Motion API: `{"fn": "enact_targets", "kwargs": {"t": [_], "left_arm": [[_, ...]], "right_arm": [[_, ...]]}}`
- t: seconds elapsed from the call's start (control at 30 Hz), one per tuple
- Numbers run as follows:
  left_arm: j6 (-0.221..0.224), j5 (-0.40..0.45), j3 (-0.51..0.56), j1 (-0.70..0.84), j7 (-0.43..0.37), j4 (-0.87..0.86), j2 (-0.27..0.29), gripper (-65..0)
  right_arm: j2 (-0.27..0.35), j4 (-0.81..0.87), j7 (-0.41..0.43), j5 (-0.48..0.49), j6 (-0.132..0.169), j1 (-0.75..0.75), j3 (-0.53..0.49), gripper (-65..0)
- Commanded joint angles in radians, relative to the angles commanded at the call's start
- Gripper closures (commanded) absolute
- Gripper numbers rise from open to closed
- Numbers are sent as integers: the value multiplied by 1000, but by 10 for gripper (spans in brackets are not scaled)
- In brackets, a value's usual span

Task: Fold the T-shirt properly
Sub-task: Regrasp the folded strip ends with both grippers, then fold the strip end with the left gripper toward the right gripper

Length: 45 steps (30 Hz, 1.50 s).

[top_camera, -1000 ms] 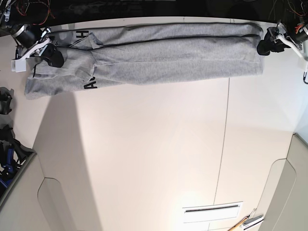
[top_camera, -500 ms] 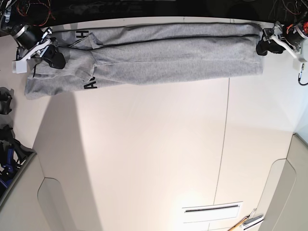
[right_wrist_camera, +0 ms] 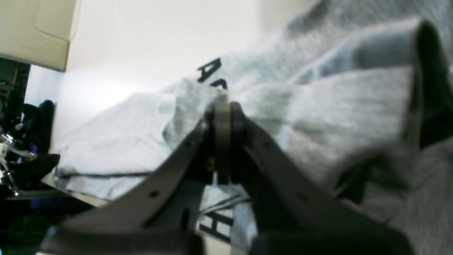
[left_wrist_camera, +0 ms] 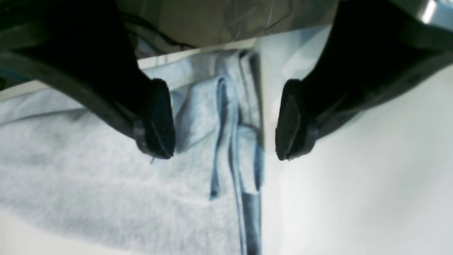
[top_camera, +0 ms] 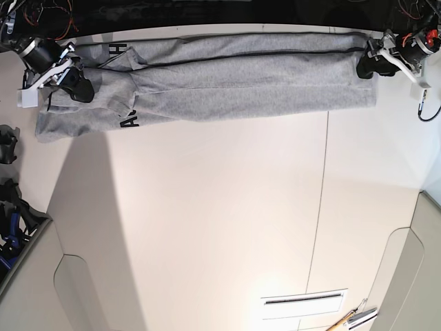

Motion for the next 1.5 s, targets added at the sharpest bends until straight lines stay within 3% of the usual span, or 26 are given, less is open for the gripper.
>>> {"fn": "enact_targets", "kwargs": {"t": [0.43, 0.5, 0.6, 0.7, 0.77, 0.8, 1.1, 1.33, 1.5], "left_arm": [[0, -48, 1, 0, 5, -26, 14, -465], [0, -48, 1, 0, 5, -26, 14, -386], [0, -48, 1, 0, 5, -26, 14, -211], [0, -49, 1, 0, 4, -26, 14, -127], [0, -49, 1, 0, 3, -26, 14, -17], [0, -49, 1, 0, 0, -26, 14, 0], [0, -37, 1, -71, -14, -26, 13, 0], [0, 107, 1, -216, -21, -26, 13, 0], [0, 240, 1, -319, -76, -26, 10, 0]], "right_arm": [[0, 0, -9, 16, 0, 0, 0, 0], [0, 0, -9, 20, 0, 0, 0, 0], [0, 0, -9, 20, 0, 0, 0, 0], [0, 1, -13, 20, 0, 0, 0, 0], [0, 1, -13, 21, 0, 0, 0, 0], [0, 1, -13, 21, 0, 0, 0, 0], [0, 1, -13, 35, 0, 0, 10, 0], [1, 1, -51, 35, 0, 48, 88, 0], [0, 2, -50, 38, 0, 58, 108, 0]]}}
